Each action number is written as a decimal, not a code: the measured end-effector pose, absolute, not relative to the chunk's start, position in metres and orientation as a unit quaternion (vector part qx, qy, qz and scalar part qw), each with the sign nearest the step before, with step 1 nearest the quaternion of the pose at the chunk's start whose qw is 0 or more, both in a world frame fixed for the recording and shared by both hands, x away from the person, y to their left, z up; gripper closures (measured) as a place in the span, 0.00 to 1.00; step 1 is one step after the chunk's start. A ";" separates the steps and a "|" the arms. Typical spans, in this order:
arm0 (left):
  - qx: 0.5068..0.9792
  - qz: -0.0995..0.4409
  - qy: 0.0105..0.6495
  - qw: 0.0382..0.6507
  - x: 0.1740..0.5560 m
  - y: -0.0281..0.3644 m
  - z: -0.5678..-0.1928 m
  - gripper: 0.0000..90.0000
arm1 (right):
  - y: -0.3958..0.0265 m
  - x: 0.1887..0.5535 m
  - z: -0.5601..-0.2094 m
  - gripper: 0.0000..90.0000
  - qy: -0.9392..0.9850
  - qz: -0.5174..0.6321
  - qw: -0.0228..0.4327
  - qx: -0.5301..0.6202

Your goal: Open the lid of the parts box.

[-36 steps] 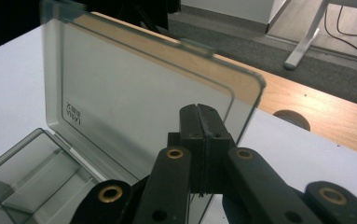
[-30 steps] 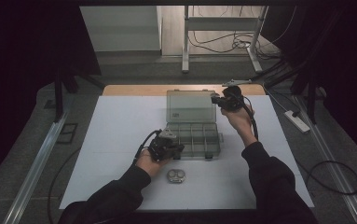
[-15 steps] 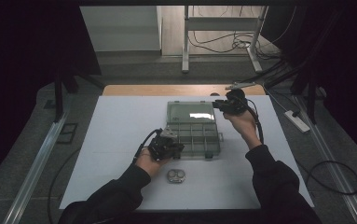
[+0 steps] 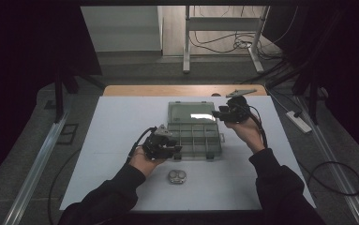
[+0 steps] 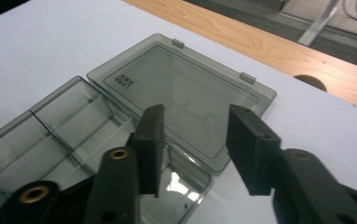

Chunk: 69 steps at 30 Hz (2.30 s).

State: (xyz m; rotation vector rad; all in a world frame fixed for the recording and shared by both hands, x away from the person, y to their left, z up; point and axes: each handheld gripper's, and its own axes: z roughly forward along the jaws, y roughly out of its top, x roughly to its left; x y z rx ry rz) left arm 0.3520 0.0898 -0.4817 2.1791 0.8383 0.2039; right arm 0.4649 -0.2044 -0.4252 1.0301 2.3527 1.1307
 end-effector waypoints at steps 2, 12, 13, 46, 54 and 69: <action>0.856 0.081 0.331 0.390 0.351 0.092 -0.480 0.63 | -0.205 0.461 -0.425 0.57 0.827 0.393 0.169 0.364; 0.842 0.086 0.346 0.405 0.349 0.116 -0.475 0.38 | -0.206 0.444 -0.427 0.43 0.833 0.380 0.163 0.367; 0.838 0.086 0.352 0.408 0.348 0.119 -0.475 0.33 | -0.205 0.440 -0.428 0.41 0.834 0.384 0.158 0.364; 0.811 0.125 0.404 0.404 0.308 0.187 -0.465 0.00 | -0.224 0.376 -0.436 0.15 0.847 0.387 0.112 0.348; 0.802 0.126 0.416 0.410 0.298 0.202 -0.468 0.00 | -0.236 0.363 -0.440 0.09 0.847 0.384 0.112 0.349; 0.783 0.125 0.436 0.425 0.277 0.225 -0.471 0.00 | -0.259 0.337 -0.441 0.00 0.840 0.381 0.117 0.368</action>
